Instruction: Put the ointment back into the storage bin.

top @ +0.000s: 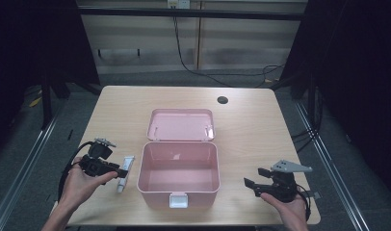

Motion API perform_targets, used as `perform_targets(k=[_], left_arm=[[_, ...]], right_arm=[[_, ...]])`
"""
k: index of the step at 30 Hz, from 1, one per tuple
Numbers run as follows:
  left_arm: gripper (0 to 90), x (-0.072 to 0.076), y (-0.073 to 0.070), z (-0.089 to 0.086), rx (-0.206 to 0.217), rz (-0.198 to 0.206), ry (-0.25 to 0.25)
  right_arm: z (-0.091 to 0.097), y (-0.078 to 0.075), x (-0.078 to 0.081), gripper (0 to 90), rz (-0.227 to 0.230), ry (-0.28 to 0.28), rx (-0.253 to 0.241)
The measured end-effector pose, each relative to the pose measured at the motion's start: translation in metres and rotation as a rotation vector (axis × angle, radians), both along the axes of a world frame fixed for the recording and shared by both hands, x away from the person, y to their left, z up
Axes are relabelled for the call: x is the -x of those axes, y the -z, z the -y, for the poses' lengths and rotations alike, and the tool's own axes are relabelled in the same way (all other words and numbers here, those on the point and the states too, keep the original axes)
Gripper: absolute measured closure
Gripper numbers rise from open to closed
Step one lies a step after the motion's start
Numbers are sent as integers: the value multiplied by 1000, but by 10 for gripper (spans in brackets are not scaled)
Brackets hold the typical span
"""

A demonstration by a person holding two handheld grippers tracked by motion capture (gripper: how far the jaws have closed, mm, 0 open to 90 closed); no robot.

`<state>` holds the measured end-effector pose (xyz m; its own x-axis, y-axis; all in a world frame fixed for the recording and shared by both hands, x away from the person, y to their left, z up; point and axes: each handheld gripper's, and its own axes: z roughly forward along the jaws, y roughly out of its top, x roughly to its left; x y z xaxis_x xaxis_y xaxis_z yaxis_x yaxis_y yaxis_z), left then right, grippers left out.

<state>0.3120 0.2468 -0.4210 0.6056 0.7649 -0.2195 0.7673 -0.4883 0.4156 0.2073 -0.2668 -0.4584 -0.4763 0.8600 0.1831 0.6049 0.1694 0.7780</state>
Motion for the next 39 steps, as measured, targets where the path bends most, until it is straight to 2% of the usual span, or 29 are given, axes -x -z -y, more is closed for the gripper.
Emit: perform_targets(k=[3,5,6,11,12,15,23,27,31,33,39], left_arm=[[568,-4,1,-1,7,-6,1],[586,-11,5,-2,5,-30,-4],[596,-13,6,-2,-3,-44,13],[588,-20,12,-2,0,-76,-13],[587,-21,13,-2,-11,-84,-2],[588,-24,17,0,-16,-91,10],[588,-32,28,1,-50,-97,-13],[570,-33,31,3,-41,-112,-8],[561,-35,38,6,-45,-118,-27],[571,-36,40,7,-67,-119,-31],[632,-36,44,9,-82,-124,-16]], right_arm=[[0,0,0,286,-1,-1,0],[0,1,0,286,-5,-5,1],[0,1,0,286,-8,-6,3],[0,1,-1,286,-11,-2,7],[0,1,-1,286,-9,-3,7],[0,1,-1,286,-10,-4,8],[-1,2,-1,285,-20,-12,12],[-1,3,-1,283,-24,-11,11],[-1,3,-2,282,-26,-11,5],[-1,3,-1,282,-25,-13,2],[-1,3,-2,281,-26,-15,1]])
